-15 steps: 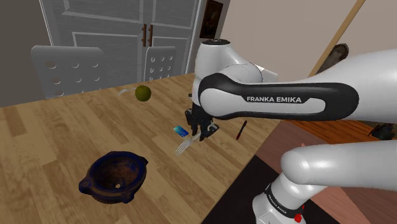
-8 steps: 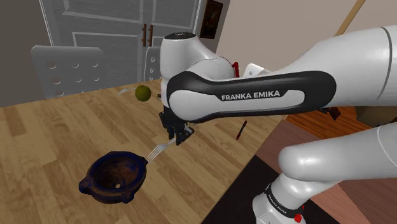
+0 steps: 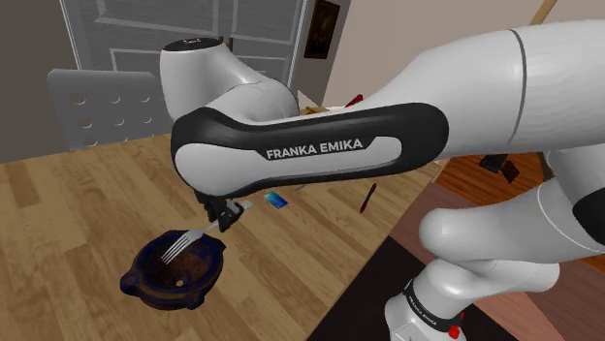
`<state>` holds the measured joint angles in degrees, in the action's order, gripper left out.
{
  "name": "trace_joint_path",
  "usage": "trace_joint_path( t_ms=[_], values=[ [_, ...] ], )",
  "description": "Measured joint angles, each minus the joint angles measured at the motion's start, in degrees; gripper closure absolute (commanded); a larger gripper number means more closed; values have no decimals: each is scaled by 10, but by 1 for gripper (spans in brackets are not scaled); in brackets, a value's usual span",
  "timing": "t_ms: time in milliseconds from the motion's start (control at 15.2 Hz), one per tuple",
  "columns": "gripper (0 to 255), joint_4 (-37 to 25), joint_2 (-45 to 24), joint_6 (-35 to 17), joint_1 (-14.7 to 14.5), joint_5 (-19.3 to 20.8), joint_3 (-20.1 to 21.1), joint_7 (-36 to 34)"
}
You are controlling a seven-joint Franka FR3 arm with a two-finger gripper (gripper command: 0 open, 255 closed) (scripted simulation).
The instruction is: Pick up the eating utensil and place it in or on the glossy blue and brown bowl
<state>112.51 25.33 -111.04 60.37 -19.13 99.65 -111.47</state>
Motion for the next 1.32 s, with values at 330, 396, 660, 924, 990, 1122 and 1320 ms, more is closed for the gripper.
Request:
trace_joint_path(
  t_ms=[330, 396, 660, 924, 990, 1122, 1320],
  values=[
    [255, -120, 76, 45, 122, -55, 111, -4],
    [255, -127, 83, 44, 133, -61, 119, -2],
    [255, -117, 97, 26, 143, -75, 134, 4],
    [255, -107, 115, 2, 155, -91, 152, 10],
    [255, -104, 116, -2, 156, -93, 154, 11],
    [255, -103, 118, -5, 157, -95, 155, 12],
    [255, -102, 118, -6, 157, -95, 155, 12]
  ],
)
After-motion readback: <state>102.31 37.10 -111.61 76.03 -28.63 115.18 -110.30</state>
